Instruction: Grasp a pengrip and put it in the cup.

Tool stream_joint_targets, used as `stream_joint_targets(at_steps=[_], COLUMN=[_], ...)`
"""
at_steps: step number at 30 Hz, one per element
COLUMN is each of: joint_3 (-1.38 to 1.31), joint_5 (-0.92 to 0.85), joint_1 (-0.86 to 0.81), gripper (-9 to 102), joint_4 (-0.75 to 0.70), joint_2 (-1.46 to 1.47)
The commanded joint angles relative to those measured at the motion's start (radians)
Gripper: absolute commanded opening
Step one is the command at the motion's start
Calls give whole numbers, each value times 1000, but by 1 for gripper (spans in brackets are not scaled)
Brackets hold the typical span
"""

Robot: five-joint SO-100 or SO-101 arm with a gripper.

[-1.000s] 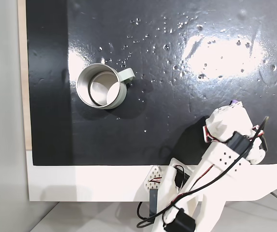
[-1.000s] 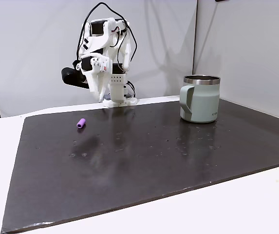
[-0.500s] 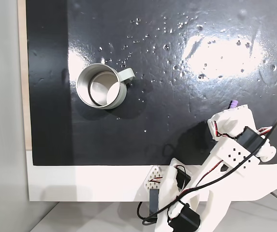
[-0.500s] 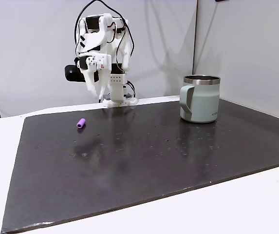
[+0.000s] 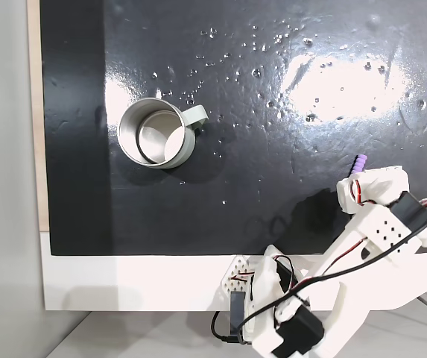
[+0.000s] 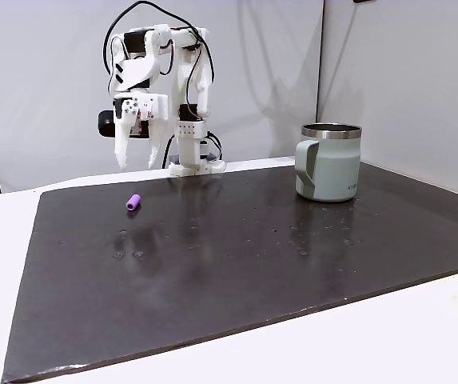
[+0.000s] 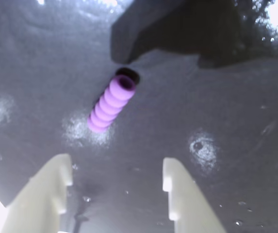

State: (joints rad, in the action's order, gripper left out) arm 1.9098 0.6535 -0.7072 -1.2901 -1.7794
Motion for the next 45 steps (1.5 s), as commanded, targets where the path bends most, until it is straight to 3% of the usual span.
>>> stream_joint_targets(at_steps=[1,36,45], joint_3=[-81,-334,-377], joint_5=[11,26,-6], joint_1=[-15,5,12], gripper=[26,23,2], joint_4=[-12,41,23], joint_2=[34,462,531])
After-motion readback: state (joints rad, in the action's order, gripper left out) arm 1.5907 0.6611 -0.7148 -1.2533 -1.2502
